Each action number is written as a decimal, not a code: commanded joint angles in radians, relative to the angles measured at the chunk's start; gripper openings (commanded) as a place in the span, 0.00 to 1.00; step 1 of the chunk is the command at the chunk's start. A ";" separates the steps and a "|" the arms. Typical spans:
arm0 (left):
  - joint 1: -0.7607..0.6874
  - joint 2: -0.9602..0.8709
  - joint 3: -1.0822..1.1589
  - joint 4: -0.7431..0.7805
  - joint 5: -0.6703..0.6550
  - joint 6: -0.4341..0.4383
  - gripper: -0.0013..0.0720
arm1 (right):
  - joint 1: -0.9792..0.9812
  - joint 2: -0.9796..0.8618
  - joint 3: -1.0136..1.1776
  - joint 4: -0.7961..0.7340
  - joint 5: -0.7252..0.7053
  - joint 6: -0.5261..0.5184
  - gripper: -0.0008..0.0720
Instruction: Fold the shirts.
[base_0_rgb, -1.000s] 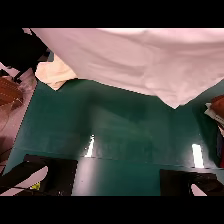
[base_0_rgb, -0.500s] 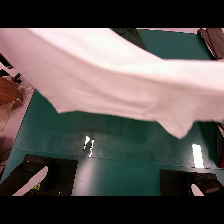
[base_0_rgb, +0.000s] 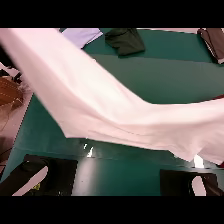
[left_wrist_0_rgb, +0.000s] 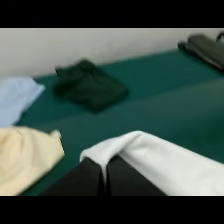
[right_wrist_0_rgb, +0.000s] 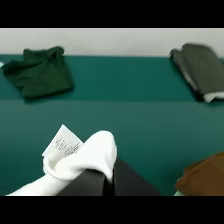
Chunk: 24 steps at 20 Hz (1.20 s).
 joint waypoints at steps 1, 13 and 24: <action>0.000 -0.029 -0.293 -0.156 0.036 -0.013 0.05 | -0.098 -0.052 -0.302 0.210 -0.037 -0.027 0.03; -0.089 -0.627 -0.633 -0.153 0.977 0.145 0.05 | 0.519 -0.959 -0.568 -0.064 -0.872 -0.045 0.03; -0.007 -0.752 -0.591 -0.082 1.090 0.074 0.55 | 0.296 -1.190 -0.015 -0.005 -0.565 -0.003 0.74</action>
